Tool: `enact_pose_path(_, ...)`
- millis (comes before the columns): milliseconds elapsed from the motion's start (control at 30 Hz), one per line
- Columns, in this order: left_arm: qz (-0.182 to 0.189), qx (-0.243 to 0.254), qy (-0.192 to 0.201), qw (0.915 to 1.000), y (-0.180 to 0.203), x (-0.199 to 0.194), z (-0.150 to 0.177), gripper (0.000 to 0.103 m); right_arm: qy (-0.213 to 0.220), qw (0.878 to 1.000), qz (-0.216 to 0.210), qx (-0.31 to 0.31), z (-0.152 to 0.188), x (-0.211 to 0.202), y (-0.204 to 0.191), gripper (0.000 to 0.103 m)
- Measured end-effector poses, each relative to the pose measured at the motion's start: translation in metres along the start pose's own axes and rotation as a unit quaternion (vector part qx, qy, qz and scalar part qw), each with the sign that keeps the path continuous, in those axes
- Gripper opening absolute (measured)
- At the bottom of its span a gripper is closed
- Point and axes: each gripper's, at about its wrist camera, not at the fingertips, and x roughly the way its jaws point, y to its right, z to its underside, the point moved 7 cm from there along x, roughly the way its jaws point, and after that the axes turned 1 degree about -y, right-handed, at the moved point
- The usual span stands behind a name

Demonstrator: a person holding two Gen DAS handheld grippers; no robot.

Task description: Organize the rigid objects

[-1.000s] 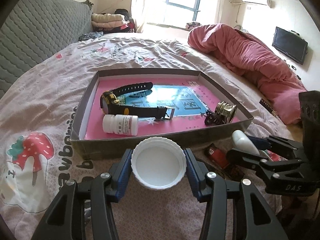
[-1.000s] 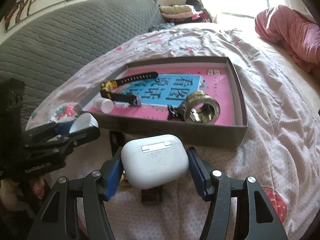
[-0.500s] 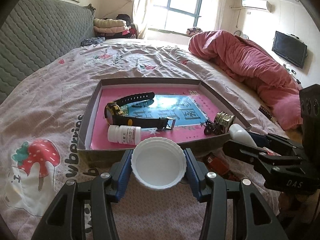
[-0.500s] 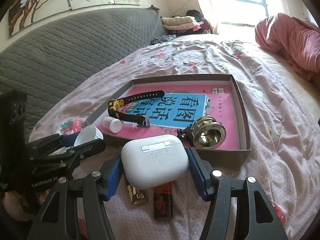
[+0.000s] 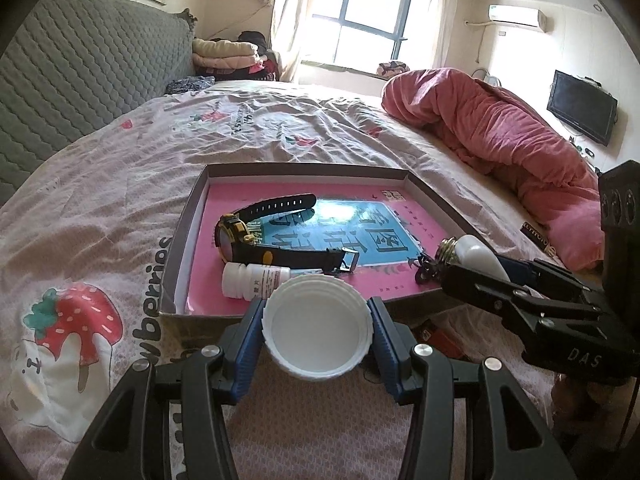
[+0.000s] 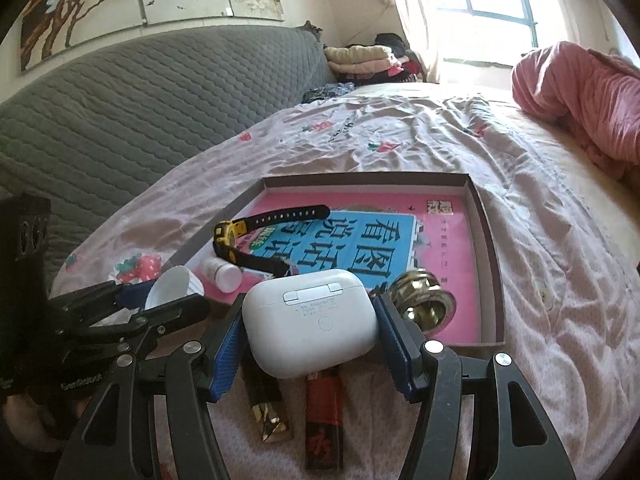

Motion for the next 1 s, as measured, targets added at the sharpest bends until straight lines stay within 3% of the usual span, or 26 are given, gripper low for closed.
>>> enact_pose_path(1000, 0.003, 0.005, 0.012, 0.9999, 0.001, 0.031, -0.022, 0.051, 0.002, 1.0, 0.023, -0.017, -0.019, 0.03, 0.016, 0.063)
